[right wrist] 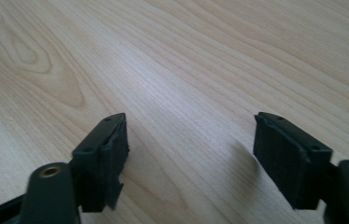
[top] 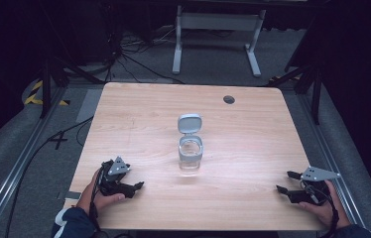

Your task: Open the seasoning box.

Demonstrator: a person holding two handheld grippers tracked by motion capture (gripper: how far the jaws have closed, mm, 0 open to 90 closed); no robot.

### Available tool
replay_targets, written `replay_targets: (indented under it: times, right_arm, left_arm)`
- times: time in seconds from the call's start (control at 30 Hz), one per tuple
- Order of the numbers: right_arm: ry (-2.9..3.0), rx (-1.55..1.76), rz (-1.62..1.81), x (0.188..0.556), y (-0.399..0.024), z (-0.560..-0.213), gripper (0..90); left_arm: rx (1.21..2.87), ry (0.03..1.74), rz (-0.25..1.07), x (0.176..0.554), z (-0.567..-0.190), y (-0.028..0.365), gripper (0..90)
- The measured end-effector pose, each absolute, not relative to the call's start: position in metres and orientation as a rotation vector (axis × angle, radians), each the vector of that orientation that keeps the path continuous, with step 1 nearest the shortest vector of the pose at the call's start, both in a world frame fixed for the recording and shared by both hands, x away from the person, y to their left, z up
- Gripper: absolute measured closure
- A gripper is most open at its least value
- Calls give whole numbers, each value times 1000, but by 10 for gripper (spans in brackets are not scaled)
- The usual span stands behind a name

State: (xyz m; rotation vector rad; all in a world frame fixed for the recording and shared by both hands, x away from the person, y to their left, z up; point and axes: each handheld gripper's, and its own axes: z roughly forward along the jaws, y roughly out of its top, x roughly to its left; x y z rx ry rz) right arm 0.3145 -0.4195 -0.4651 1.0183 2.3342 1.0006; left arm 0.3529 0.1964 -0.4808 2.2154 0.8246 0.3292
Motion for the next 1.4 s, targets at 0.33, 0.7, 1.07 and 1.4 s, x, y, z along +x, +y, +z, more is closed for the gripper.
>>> replay_targets:
  times: [0.33, 0.7, 1.07, 1.4]
  right_arm:
    - [2344, 1058, 1027, 317, -422, -467, 235]
    - [2346, 1057, 1029, 317, -422, -467, 237]
    - [2355, 1049, 1033, 317, -422, -467, 232]
    - [2363, 1036, 1038, 318, -422, -467, 228]
  left_arm:
    - [2213, 831, 328, 352, -481, 196, 163]
    - [2214, 836, 328, 353, -481, 197, 156]
    - [2213, 835, 331, 354, -481, 197, 152]
    - [2223, 828, 337, 356, -480, 197, 151]
